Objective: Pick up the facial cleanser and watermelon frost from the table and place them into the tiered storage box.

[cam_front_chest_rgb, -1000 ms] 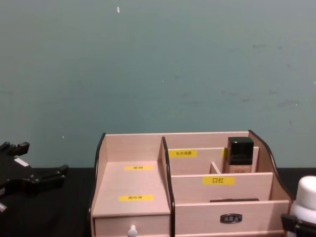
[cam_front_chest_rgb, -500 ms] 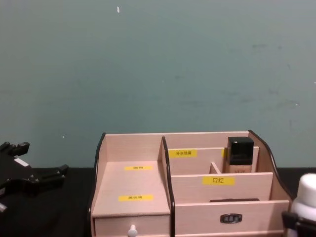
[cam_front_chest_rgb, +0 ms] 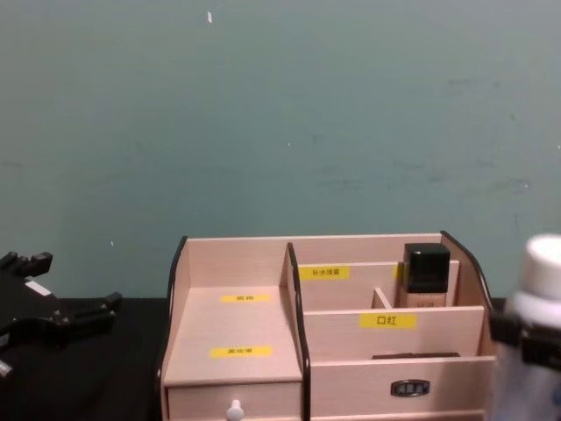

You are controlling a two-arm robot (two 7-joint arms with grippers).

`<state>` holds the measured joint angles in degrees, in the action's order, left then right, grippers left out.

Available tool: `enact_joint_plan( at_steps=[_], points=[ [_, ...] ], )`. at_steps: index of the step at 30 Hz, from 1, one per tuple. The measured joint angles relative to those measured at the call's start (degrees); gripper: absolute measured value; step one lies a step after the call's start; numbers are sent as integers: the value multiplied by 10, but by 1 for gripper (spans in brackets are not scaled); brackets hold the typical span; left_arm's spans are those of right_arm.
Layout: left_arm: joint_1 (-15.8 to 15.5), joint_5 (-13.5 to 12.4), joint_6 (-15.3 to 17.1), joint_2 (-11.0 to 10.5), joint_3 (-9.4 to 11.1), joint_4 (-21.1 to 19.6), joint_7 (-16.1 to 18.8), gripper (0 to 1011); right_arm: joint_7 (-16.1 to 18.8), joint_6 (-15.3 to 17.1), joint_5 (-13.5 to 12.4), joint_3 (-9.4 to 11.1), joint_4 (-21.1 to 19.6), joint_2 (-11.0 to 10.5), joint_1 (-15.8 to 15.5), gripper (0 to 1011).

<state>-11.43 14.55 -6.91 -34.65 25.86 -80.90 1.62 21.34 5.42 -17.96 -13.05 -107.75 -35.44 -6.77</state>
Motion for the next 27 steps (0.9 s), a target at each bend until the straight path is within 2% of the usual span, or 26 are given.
enact_joint_plan(
  at_steps=[7, 12, 19, 27],
  points=[
    [0, 0, 0, 0, 0, 0, 0, 1001, 13, 9, 0, 0, -44, 1, 13, 613],
    [0, 0, 0, 0, 0, 0, 0, 1001, 17, 18, 8, -21, -51, 16, 50, 613],
    [0, 0, 0, 0, 0, 0, 0, 1001, 17, 27, 25, -57, -16, 50, 116, 613],
    [0, 0, 0, 0, 0, 0, 0, 1001, 13, 27, 40, -83, 39, 88, 173, 613]
  ],
)
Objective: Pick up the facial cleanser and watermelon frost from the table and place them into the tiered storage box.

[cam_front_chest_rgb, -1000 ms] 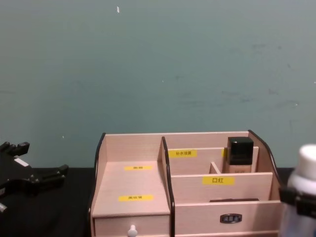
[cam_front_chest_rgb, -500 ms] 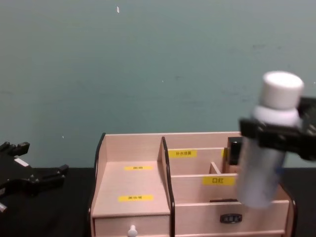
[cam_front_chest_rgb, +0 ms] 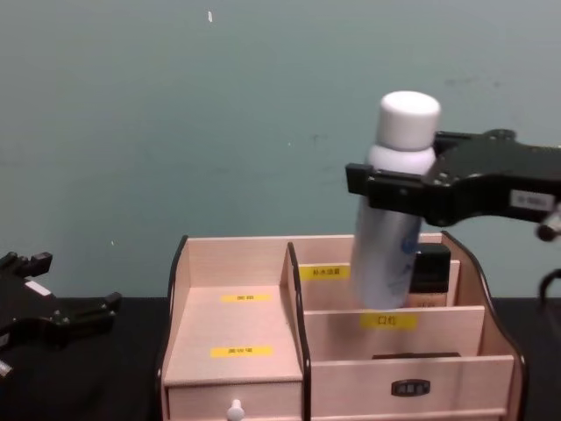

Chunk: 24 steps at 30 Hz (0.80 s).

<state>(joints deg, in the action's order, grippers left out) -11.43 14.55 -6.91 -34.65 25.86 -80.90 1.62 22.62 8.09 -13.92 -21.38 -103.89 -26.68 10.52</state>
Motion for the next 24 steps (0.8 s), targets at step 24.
enact_joint_plan(
  at_steps=[24],
  points=[
    [0, 0, 0, 0, 0, 0, 0, 1001, -6, -21, 33, -27, 153, 70, 97, 613]
  ],
)
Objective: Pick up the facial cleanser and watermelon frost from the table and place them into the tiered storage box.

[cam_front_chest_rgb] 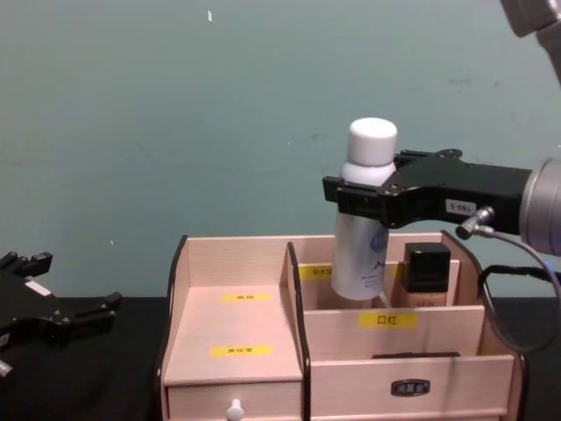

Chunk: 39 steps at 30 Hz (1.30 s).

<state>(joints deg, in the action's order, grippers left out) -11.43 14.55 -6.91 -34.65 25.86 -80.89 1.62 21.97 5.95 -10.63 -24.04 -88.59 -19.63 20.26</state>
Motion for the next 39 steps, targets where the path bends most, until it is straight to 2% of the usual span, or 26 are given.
enact_joint_plan(
  at_steps=[15, 39],
  points=[
    [0, 0, 0, 0, 0, 0, 0, 1001, 3, -14, 7, -4, 47, 20, 22, 613],
    [0, 0, 0, 0, 0, 0, 0, 1001, 13, -13, 6, -11, 88, 28, 22, 613]
  ],
)
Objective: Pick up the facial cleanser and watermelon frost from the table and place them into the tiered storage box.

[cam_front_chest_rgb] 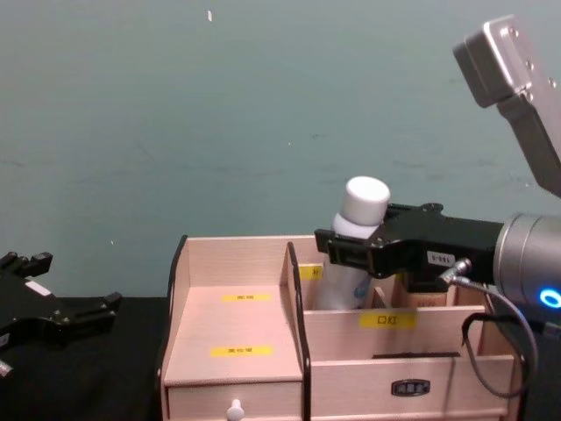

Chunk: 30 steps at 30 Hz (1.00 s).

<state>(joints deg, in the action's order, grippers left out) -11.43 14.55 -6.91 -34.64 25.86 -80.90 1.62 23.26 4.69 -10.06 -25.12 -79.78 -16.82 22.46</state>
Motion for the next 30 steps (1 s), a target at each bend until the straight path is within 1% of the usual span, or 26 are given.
enact_joint_plan(
  at_steps=[9, 15, 25, 28, 29, 30],
  points=[
    [0, 0, 0, 0, 0, 0, 0, 1001, 1, 0, 1, -2, 14, 0, 1, 613],
    [0, 0, 0, 0, 0, 0, 0, 1001, 2, 5, 6, -5, 21, 0, 3, 613],
    [0, 0, 0, 0, 0, 0, 0, 1001, 2, 7, 7, -6, 21, -1, 2, 615],
    [0, 0, 0, 0, 0, 0, 0, 1001, 3, 7, 7, -6, 21, -1, 2, 693],
    [0, 0, 0, 0, 0, 0, 0, 1001, 3, 7, 7, -6, 21, -1, 2, 748],
    [0, 0, 0, 0, 0, 0, 0, 1001, 3, 7, 7, -6, 21, -1, 2, 781]
  ],
)
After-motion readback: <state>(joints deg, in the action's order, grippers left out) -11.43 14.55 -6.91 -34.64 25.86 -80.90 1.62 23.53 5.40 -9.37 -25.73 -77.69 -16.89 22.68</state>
